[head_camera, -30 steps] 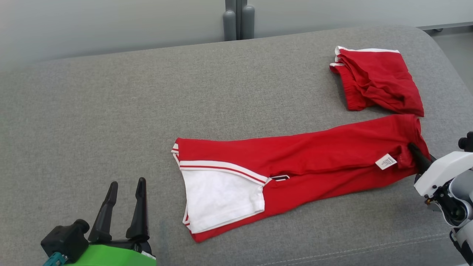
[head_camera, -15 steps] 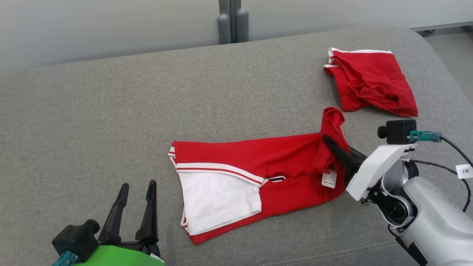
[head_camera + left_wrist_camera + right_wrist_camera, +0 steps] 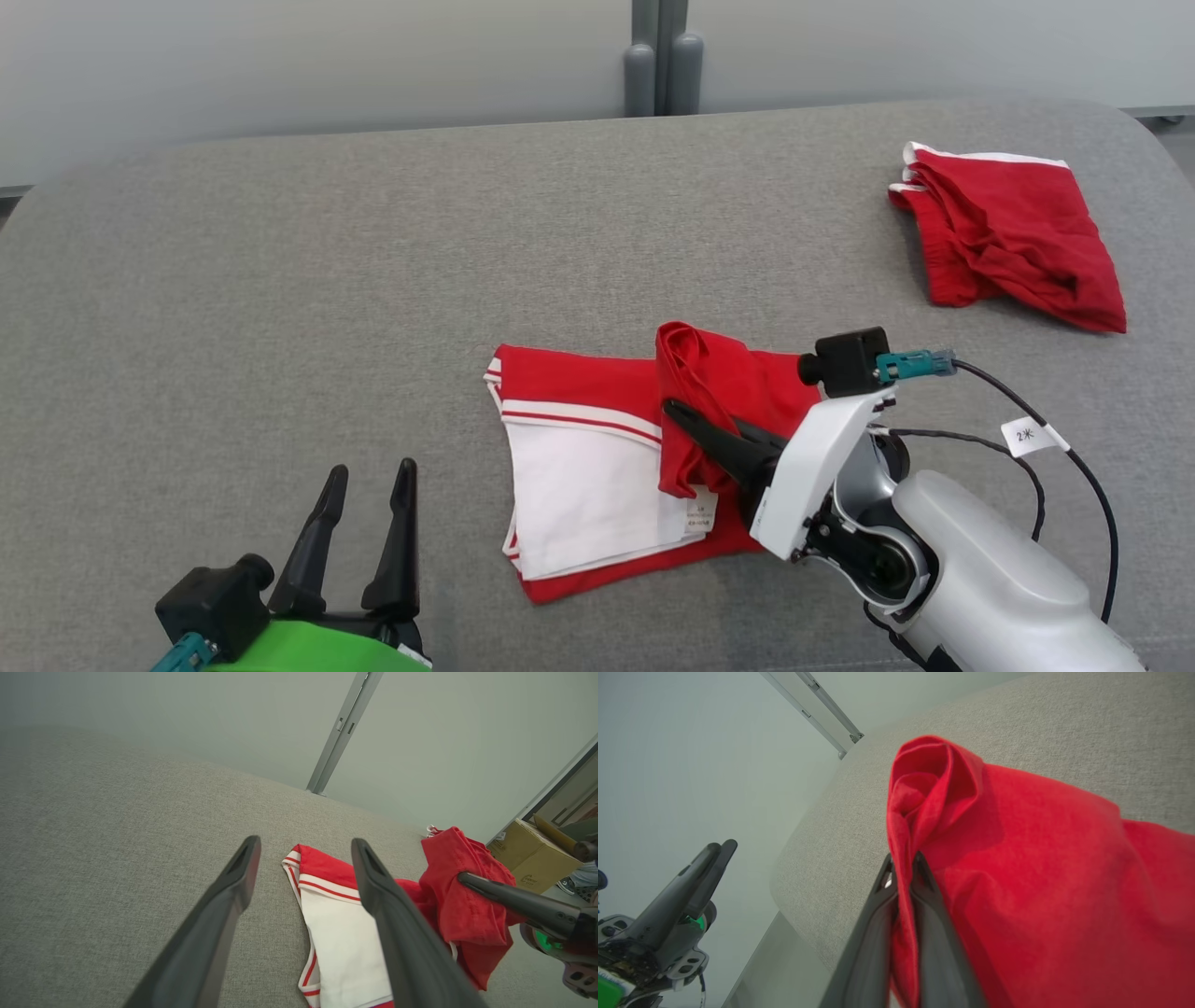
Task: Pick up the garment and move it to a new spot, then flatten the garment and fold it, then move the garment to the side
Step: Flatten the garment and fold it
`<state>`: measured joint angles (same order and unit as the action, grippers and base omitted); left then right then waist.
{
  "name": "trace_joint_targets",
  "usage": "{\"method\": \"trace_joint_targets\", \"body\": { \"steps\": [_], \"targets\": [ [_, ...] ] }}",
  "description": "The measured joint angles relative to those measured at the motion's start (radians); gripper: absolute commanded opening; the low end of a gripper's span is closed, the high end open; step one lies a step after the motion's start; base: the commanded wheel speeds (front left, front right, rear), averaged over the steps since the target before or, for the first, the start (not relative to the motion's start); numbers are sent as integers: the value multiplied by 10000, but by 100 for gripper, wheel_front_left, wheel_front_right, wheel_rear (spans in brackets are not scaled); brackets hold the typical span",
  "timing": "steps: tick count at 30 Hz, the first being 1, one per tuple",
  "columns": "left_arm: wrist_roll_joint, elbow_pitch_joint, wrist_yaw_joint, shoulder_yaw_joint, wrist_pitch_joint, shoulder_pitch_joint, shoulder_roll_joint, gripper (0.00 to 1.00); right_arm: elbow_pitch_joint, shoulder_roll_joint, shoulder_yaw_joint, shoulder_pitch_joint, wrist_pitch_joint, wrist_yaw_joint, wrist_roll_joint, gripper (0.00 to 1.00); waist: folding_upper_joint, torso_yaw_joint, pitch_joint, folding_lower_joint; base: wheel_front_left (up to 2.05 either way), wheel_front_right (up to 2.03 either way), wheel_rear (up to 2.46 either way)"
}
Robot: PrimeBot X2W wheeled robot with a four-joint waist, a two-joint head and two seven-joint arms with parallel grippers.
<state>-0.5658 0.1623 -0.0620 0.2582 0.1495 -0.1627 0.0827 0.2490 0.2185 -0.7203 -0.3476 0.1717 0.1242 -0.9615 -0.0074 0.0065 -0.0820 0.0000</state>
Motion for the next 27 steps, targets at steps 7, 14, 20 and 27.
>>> {"method": "trace_joint_targets", "body": {
  "steps": [7, 14, 20, 27],
  "targets": [
    [0, -196, 2, 73, 8, 15, -23, 100, 1127, -224, 29, -128, 150, 0, 31, 0, 0, 771, 83, 0, 0, 0, 0],
    [-10, -278, 15, 159, 8, 15, -31, 100, 1910, -531, -31, -151, 242, -25, 33, 0, 0, 1589, 209, 0, 0, 0, 0],
    [-31, -328, 17, 205, 8, 9, -33, 100, 2460, -709, -157, -370, 330, -127, 167, 13, 0, 2083, 310, 0, 0, 0, 0],
    [-33, -328, 17, 44, 25, -9, -33, 100, 3143, -1020, -397, -943, 414, -259, 568, 100, 0, 2395, 376, 0, 0, 0, 0]
  ]
}}
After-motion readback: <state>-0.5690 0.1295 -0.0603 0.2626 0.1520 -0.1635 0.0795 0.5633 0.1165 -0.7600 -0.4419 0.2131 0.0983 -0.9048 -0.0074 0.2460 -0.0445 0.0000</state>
